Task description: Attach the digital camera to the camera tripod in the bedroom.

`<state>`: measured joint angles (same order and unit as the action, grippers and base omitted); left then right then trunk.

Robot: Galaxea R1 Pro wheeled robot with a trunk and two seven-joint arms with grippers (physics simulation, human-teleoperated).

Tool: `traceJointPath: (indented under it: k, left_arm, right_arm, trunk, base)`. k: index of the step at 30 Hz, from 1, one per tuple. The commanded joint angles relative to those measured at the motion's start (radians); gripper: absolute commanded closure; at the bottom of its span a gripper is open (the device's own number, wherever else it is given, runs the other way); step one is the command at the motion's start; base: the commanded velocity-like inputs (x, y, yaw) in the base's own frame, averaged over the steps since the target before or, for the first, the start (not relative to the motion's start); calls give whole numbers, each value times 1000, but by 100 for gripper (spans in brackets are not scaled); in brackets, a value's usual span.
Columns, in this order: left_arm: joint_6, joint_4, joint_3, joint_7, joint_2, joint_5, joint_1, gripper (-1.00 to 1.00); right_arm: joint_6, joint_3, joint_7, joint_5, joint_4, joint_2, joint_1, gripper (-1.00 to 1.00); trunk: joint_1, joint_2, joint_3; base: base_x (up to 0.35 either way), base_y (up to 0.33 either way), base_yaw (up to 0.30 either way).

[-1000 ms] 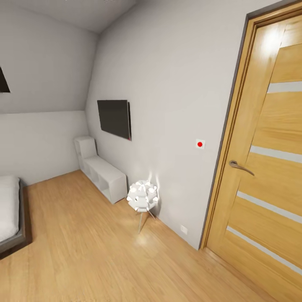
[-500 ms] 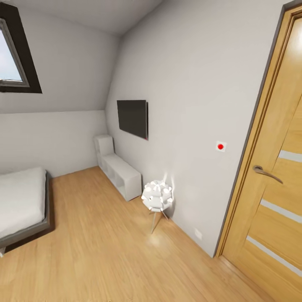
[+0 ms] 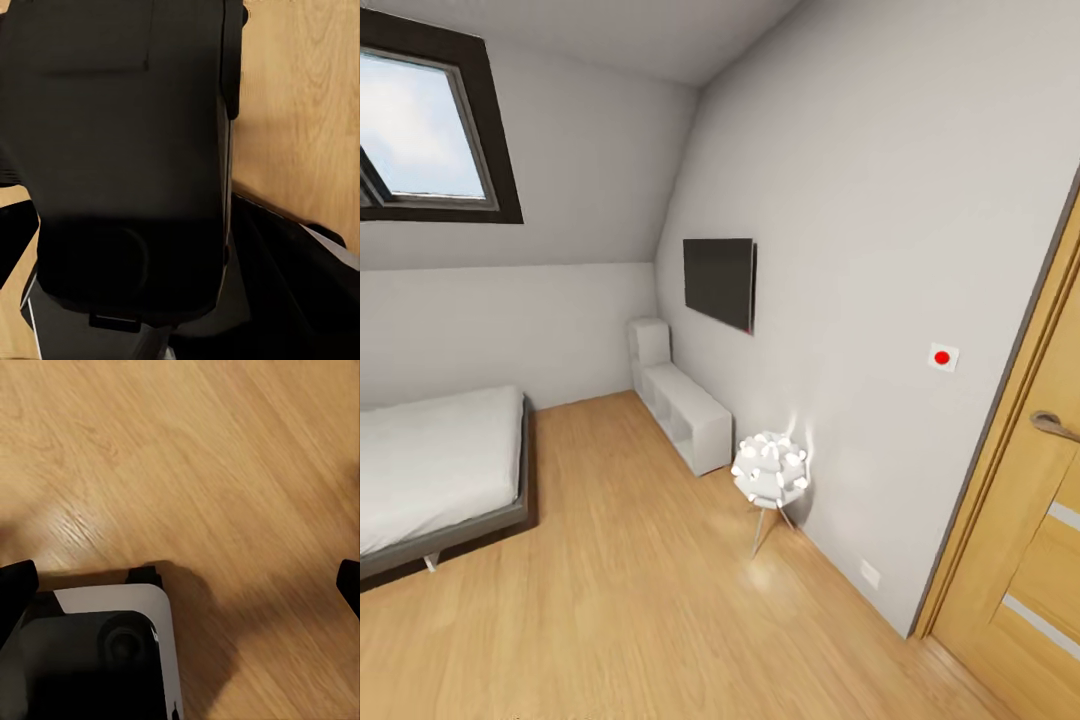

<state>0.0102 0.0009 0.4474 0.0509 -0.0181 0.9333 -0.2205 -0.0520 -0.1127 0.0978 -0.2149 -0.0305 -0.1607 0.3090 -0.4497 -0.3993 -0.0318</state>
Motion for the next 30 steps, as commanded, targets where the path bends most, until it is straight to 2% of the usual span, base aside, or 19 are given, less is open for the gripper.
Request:
traceJointPath:
  k: [1,30]
  left_arm:
    - [1,1,8,5,0,9,0,100]
    - [0,-1,8,-3,1,10,0,100]
  right_arm:
    - [-5,-8,5,-11,-3,0,1,-100]
    - [-5,-7,5,-11,-3,0,1,-100]
  trunk:
    - [0,-1,0]
    - [0,-1,0]
  base:
    - [0,0,272]
    - [0,0,273]
